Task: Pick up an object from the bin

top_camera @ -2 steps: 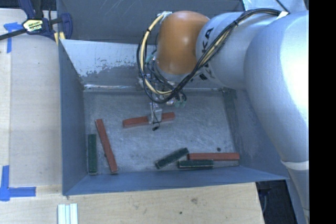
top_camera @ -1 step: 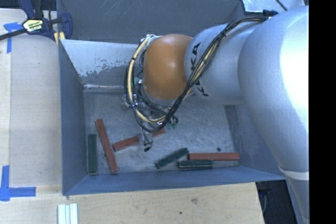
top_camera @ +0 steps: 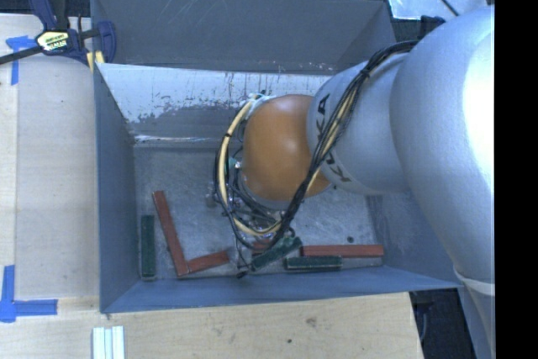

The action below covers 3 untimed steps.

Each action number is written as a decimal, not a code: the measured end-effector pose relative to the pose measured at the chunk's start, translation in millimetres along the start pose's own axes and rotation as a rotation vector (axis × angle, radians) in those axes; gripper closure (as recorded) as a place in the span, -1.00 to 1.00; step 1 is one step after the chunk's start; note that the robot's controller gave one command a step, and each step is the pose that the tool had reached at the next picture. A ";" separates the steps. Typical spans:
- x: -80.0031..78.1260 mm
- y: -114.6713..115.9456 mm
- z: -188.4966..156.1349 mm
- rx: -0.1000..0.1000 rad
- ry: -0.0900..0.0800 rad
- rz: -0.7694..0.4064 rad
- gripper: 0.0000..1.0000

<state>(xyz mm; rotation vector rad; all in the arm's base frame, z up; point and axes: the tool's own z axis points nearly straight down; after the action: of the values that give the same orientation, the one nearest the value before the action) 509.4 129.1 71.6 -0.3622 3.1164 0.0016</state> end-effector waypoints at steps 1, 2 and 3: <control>19.4 2.4 -1.4 0.001 -0.012 -0.161 -1.00; 23.1 2.2 -1.5 0.001 0.003 -0.161 1.00; 20.2 2.3 -0.8 0.000 -0.010 -0.159 -1.00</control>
Offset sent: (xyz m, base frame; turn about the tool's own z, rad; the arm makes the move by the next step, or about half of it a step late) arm -0.0241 -0.0032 -0.0016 -0.1616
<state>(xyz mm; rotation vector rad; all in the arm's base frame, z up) 489.2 126.7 72.3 -0.6071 3.0680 0.0025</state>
